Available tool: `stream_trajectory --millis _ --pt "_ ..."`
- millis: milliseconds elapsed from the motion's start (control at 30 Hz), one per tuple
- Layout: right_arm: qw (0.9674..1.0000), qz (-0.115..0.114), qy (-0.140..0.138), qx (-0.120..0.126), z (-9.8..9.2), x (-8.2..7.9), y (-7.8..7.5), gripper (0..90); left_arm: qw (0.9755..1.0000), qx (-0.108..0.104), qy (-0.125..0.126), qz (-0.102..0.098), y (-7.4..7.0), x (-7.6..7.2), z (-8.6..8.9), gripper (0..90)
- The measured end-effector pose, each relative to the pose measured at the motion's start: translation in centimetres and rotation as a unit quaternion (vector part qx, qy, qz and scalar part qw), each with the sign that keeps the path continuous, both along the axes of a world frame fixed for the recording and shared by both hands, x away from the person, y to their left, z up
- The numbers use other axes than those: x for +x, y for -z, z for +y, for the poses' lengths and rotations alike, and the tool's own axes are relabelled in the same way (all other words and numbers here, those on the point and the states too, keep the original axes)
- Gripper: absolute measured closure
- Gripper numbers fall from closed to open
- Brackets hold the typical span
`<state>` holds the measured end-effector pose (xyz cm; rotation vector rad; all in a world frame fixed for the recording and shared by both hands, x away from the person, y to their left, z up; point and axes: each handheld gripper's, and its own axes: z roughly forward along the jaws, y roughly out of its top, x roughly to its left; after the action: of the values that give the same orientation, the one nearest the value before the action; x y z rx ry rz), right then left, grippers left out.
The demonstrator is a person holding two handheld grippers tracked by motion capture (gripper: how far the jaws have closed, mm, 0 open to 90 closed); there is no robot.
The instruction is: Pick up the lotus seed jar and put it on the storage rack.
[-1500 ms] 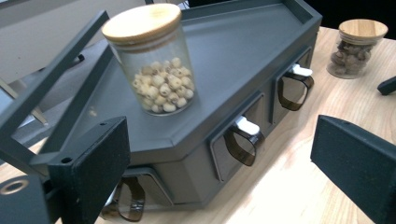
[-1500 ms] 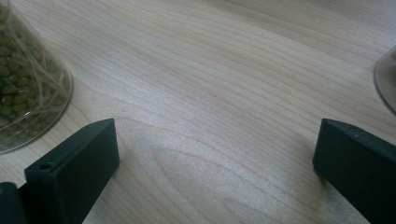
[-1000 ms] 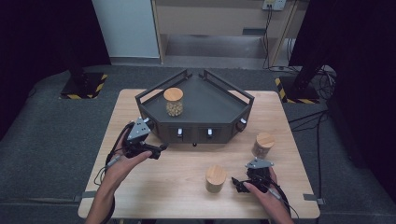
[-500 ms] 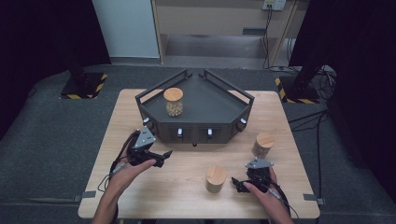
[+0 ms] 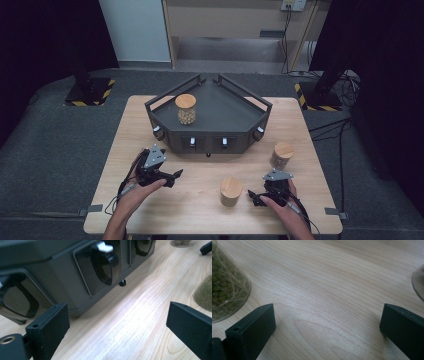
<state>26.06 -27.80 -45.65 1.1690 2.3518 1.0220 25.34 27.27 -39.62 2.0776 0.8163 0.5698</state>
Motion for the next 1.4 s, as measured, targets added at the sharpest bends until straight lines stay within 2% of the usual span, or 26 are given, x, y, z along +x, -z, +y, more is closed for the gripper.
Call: stream_trajectory --millis 367,767,933,1200,1400 --pt "1.0 0.0 0.002 0.001 0.0 0.0 0.0 0.4 0.9999 0.004 -0.007 0.012 1.5 -1.5 0.3 4.0" --pt "1.0 0.0 0.005 0.0 0.2 -0.2 0.0 0.5 0.9996 0.007 -0.021 0.02 2.4 -3.0 0.7 4.0" --pt "1.0 0.0 0.008 0.0 0.3 -0.3 0.0 0.5 0.999 0.011 -0.031 0.029 2.7 -3.6 0.8 4.0" --pt "1.0 0.0 0.009 0.0 0.3 -0.4 0.0 0.4 0.9961 0.029 -0.061 0.056 3.3 -4.2 0.6 3.9" --pt "1.0 0.0 0.009 0.0 0.3 -0.4 0.0 0.4 0.9918 0.039 -0.095 0.077 3.6 -4.0 0.5 3.8"
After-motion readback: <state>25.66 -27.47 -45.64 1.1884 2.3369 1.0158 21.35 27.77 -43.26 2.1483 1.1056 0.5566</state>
